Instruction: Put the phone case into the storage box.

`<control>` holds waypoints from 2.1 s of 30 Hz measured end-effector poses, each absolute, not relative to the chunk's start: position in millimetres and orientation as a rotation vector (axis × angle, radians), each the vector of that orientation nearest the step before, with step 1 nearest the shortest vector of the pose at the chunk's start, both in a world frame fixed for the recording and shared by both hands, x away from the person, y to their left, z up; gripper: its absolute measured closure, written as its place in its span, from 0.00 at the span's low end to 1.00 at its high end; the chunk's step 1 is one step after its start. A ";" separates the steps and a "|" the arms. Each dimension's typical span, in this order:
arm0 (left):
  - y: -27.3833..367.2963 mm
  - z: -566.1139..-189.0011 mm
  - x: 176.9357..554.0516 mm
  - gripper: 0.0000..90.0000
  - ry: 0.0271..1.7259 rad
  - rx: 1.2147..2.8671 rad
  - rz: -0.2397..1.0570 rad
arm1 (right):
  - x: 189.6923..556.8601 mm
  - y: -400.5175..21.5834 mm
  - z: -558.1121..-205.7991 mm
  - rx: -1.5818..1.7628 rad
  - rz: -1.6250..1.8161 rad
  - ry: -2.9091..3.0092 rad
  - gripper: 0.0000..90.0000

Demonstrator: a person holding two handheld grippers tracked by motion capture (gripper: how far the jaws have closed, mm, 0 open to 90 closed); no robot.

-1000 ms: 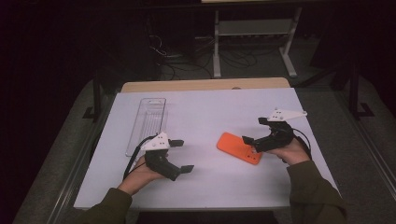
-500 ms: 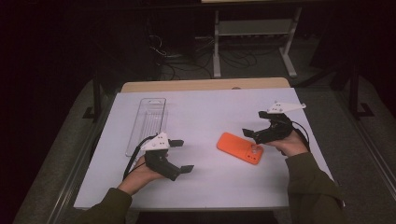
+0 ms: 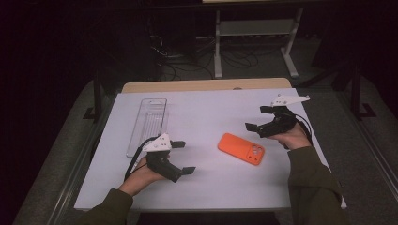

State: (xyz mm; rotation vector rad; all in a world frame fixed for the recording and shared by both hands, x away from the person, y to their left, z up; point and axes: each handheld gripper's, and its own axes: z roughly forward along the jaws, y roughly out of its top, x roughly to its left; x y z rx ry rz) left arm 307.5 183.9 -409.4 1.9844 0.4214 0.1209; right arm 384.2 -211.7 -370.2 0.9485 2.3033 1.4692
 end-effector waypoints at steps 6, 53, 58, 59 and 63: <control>183.7 -409.3 307.8 0.00 0.424 1.985 0.119 | 383.5 -206.6 -373.8 0.922 1.396 2.348 0.00; 183.7 -412.2 308.9 0.00 0.424 1.990 0.116 | 372.5 -208.4 -384.6 0.854 1.146 2.526 0.00; 183.5 -412.3 308.9 0.00 0.424 1.991 0.116 | 372.2 -208.6 -385.9 0.851 1.122 2.533 0.00; 183.6 -412.3 309.0 0.00 0.423 1.993 0.117 | 371.9 -208.4 -386.2 0.852 1.118 2.535 0.00; 183.3 -412.3 308.7 0.00 0.424 1.990 0.116 | 371.4 -207.1 -388.7 0.850 1.084 2.552 0.00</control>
